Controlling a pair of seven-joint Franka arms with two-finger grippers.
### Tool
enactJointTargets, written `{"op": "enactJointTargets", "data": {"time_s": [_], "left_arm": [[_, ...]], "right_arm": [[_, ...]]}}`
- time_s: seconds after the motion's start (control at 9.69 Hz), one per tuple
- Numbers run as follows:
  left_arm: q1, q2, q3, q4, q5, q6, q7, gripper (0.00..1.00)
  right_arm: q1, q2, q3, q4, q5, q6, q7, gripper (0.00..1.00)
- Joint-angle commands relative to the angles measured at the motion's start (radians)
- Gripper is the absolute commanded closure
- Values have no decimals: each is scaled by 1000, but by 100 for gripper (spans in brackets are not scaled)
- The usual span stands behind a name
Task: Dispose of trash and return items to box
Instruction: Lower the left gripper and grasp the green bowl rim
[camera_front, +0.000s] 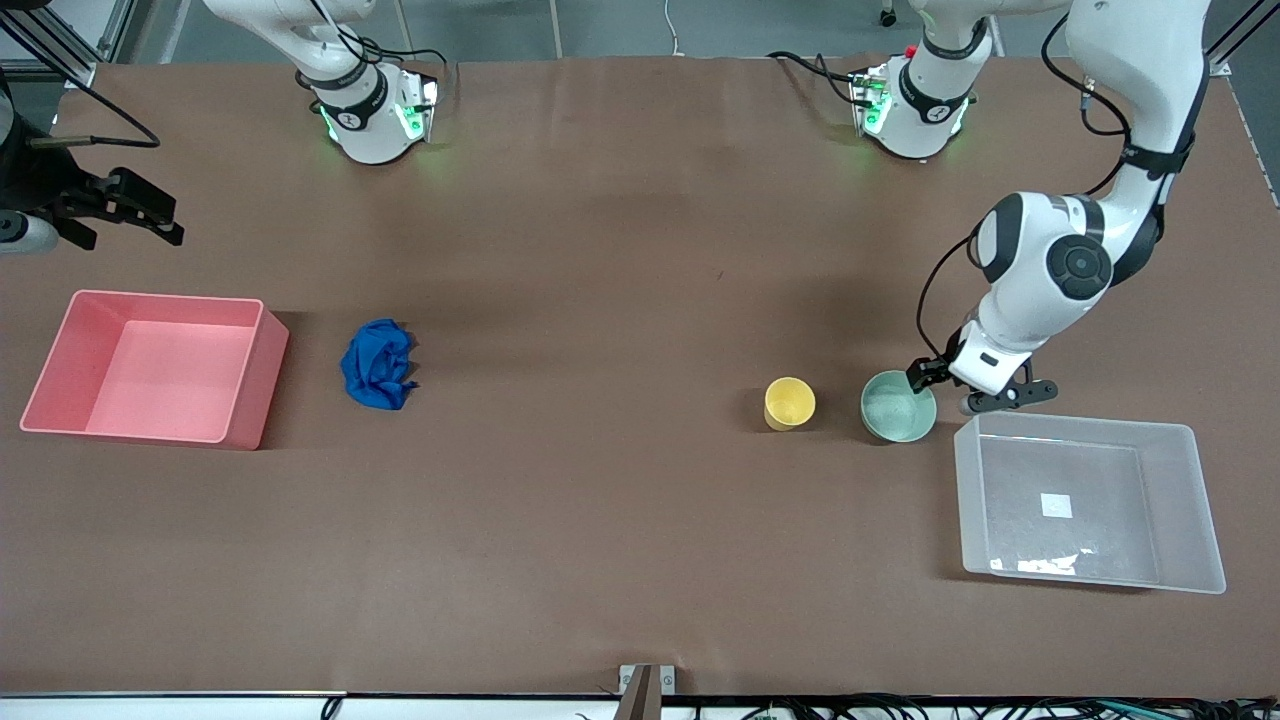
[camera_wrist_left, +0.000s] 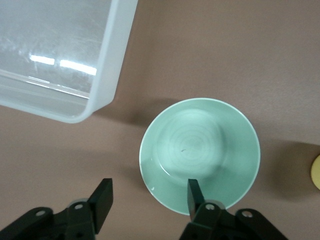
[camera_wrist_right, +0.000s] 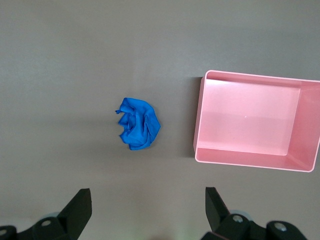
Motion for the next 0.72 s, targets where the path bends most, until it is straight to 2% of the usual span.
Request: {"op": "enactJointTargets", "data": {"time_s": [0.0, 0.21, 0.31, 0.52, 0.62], "left_arm": [[7, 75, -5, -7, -4, 67, -13, 50], [9, 114, -4, -5, -2, 105, -13, 58], [9, 120, -4, -4, -2, 109, -13, 64], [9, 124, -4, -1, -2, 107, -13, 97], [7, 123, -5, 4, -2, 107, -14, 100]], "right_arm": [[2, -5, 0, -15, 1, 4, -5, 0], [0, -5, 0, -27, 1, 14, -5, 0], [0, -5, 0, -44, 1, 33, -5, 1], [2, -5, 0, -105, 1, 113, -5, 2], [2, -6, 0, -163, 1, 183, -5, 2]]}}
